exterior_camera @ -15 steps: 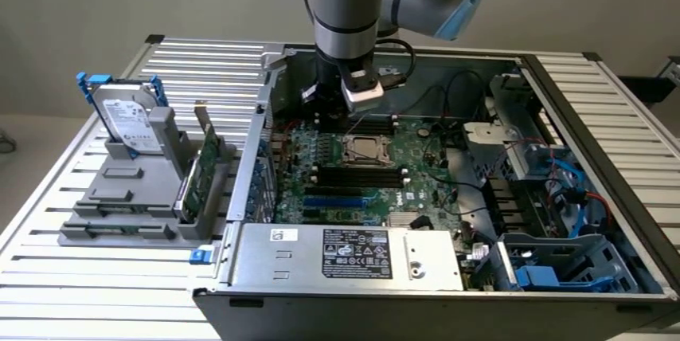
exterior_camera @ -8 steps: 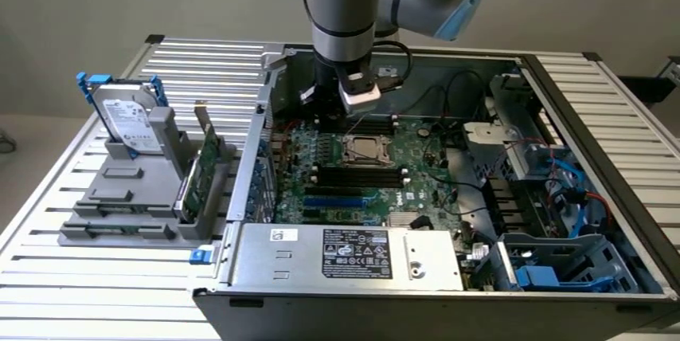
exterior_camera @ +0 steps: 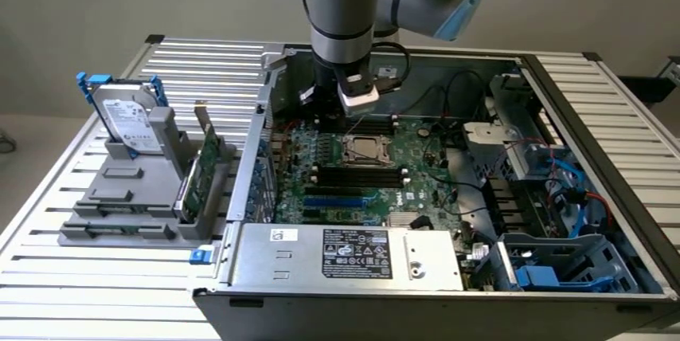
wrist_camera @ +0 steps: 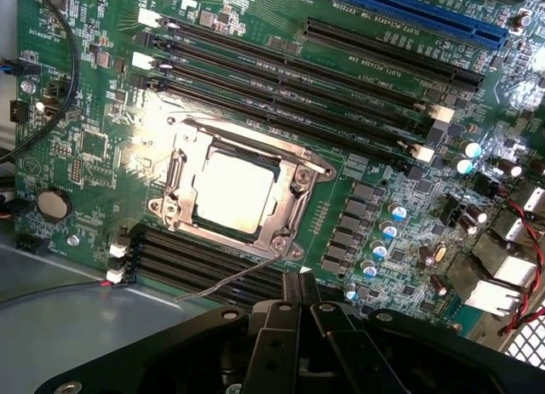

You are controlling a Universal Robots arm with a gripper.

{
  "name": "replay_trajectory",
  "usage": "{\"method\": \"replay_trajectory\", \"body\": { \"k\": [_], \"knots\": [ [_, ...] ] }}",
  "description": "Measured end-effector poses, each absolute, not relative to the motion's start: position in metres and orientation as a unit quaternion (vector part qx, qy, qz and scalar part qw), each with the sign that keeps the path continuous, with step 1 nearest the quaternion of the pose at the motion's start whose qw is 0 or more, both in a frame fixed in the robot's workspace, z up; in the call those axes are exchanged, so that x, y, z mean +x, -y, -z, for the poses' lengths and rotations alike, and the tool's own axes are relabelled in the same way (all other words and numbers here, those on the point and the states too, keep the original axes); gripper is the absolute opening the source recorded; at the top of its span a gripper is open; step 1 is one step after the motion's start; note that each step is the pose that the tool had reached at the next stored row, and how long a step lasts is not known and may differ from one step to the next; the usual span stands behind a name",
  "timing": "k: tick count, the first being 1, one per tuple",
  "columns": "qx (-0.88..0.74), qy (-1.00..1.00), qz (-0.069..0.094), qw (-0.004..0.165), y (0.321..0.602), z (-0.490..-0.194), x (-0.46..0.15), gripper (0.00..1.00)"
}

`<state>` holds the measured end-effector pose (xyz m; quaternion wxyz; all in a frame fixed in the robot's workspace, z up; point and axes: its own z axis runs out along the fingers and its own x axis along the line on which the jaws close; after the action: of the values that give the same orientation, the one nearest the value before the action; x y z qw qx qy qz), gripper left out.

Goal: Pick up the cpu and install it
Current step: 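Close the cpu cover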

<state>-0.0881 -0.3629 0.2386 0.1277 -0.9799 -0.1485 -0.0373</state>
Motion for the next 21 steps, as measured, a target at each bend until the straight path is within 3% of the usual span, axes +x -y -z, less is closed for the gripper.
{"method": "replay_trajectory", "body": {
  "k": [13, 21],
  "knots": [
    [-0.976, 0.148, 0.041, 0.153, 0.3625, -0.2381, -0.0941, 0.11],
    [-0.970, 0.182, 0.045, 0.153, 0.3624, -0.2352, -0.0961, 0.11]
  ]
}}
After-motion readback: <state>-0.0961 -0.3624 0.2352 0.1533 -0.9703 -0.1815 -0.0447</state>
